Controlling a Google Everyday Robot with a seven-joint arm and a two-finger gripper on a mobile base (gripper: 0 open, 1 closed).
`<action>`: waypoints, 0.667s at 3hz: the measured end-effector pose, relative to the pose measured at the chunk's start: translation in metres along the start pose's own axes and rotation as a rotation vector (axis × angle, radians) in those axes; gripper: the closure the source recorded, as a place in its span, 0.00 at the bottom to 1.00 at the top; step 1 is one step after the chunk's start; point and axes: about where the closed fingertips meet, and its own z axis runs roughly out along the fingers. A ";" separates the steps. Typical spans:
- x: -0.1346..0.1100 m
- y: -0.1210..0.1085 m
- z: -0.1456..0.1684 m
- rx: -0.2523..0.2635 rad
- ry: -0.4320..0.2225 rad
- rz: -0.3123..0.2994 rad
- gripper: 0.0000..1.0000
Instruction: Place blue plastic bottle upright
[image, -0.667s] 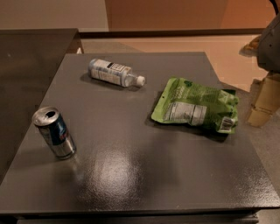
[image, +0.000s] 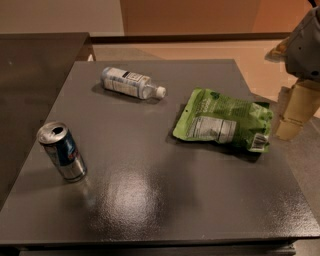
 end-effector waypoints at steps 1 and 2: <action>-0.036 -0.016 0.018 -0.023 -0.037 -0.053 0.00; -0.078 -0.032 0.046 -0.047 -0.048 -0.108 0.00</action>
Offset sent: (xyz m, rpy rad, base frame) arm 0.0963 0.1247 -0.0356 0.0174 0.0428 0.1997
